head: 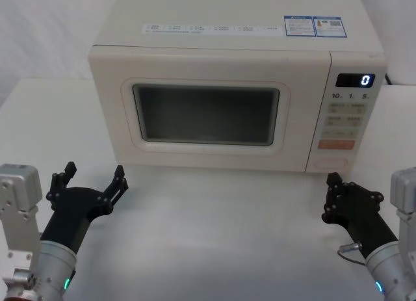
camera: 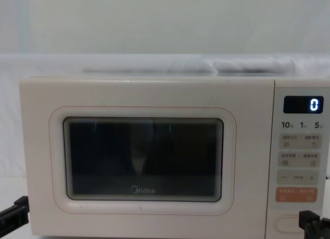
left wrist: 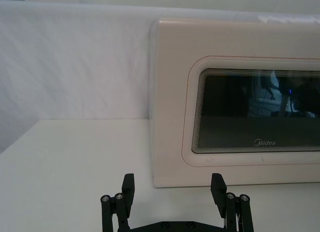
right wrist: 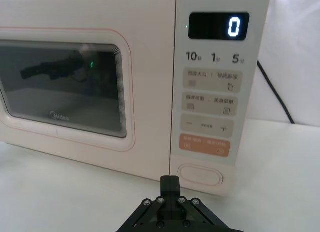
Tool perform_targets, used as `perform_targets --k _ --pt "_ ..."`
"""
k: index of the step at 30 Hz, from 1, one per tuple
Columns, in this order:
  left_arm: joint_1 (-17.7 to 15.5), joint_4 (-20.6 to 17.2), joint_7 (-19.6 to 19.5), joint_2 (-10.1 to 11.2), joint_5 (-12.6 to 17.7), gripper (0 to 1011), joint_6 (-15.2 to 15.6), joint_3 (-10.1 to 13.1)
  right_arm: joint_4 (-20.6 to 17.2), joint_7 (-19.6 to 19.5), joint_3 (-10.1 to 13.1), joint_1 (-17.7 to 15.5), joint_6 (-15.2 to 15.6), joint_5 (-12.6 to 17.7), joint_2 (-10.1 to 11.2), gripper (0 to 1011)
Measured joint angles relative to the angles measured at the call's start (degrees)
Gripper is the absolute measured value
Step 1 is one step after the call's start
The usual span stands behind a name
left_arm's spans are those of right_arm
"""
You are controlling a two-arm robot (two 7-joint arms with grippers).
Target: Press the button to open the microwave door with one hand; close the microwave door with the other hand.
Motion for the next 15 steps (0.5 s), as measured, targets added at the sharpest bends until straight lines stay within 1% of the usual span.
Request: perform_targets --k 10,15 --pt "0.0 0.0 0.0 0.0 0.0 1001 0.0 0.0 2.3 2.6 1.3 1.4 1.3 0.9 -1.1 0" --pt "0.0 0.0 0.0 0.0 0.0 1001 0.0 0.0 3.8 4.2 1.7 2.5 2.0 2.6 -1.4 0"
